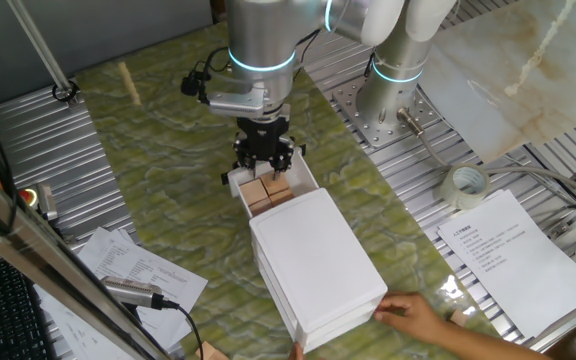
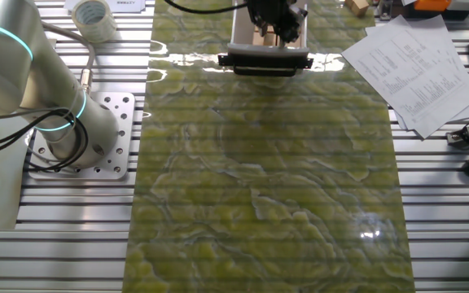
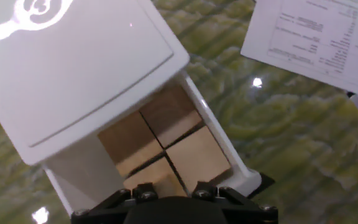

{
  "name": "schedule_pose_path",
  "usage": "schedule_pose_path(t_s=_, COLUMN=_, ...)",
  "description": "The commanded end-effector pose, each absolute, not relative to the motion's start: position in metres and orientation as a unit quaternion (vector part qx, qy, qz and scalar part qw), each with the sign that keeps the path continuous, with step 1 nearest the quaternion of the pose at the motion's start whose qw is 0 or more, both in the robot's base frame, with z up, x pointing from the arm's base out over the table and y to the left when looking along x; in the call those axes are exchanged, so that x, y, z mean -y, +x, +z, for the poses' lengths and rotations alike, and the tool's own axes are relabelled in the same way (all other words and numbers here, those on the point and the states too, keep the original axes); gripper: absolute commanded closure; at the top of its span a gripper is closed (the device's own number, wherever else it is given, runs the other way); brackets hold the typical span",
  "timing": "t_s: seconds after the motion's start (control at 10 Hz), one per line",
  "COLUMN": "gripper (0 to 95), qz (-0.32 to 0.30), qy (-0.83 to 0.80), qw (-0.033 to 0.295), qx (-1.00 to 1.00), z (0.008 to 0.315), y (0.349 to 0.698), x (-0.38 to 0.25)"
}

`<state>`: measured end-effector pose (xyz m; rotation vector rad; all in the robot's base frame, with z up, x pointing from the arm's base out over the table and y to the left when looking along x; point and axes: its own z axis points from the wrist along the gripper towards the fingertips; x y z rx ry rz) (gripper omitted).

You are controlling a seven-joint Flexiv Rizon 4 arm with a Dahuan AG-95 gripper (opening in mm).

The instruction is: Take something out of a drawer

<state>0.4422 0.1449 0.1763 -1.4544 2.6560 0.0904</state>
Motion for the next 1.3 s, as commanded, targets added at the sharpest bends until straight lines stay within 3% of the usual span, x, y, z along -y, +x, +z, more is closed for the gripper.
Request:
schedule_pose_path(t_s=0.1, gripper=57.0, qz=0.045, qy=-0.483, qw=0.057, qx=-0.873, z=0.178, y=0.438, x=-0.156)
schedule_pose_path(t_s=0.5, gripper=57.0, qz=0.050, qy=-0.498, qw=0.057, qx=-0.864, z=0.186, y=0.427, x=-0.164)
schedule_pose_path(t_s=1.3, gripper=57.0, qz=0.043, qy=-0.509, qw=0.061, qx=-0.858, z=0.166, y=0.428, x=-0.177)
